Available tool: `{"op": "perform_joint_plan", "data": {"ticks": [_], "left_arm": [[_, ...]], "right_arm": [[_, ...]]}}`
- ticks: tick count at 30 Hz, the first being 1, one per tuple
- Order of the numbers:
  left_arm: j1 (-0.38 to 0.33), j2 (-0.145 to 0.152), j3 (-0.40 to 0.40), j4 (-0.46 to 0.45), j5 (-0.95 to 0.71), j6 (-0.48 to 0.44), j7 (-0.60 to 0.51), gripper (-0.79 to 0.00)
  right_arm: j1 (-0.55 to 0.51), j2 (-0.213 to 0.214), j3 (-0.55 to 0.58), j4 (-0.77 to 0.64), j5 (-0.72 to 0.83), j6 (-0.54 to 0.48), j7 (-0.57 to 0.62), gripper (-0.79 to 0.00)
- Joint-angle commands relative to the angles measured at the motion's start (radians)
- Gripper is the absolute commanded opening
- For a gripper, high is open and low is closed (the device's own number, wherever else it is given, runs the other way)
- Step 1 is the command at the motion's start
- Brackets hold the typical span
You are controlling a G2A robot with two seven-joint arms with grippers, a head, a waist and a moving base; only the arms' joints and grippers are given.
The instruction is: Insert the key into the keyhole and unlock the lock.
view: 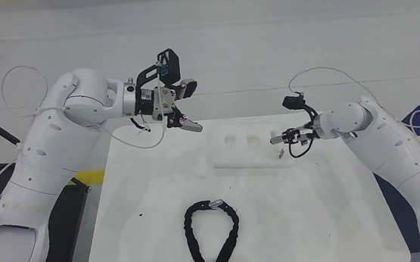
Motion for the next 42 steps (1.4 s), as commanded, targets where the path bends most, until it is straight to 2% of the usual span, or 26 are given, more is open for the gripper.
{"op": "perform_joint_plan", "data": {"ticks": [1,19,27,39,41,42], "left_arm": [[0.000,0.000,0.000,0.000,0.000,0.000,0.000,0.000],[0.000,0.000,0.000,0.000,0.000,0.000,0.000,0.000],[0.000,0.000,0.000,0.000,0.000,0.000,0.000,0.000],[0.000,0.000,0.000,0.000,0.000,0.000,0.000,0.000],[0.000,0.000,0.000,0.000,0.000,0.000,0.000,0.000],[0.000,0.000,0.000,0.000,0.000,0.000,0.000,0.000]], "right_arm": [[-0.001,-0.010,-0.006,0.011,0.009,0.036,-0.006,0.000],[-0.011,-0.018,-0.012,0.010,0.018,0.018,-0.003,0.000],[-0.023,-0.033,-0.049,-0.059,-0.069,0.183,0.040,0.000],[-0.005,-0.080,-0.096,-0.017,-0.138,0.241,0.011,0.000],[0.000,-0.089,-0.103,-0.004,-0.145,0.249,0.011,-0.071],[0.002,-0.093,-0.105,0.003,-0.147,0.250,0.010,-0.160]]}}
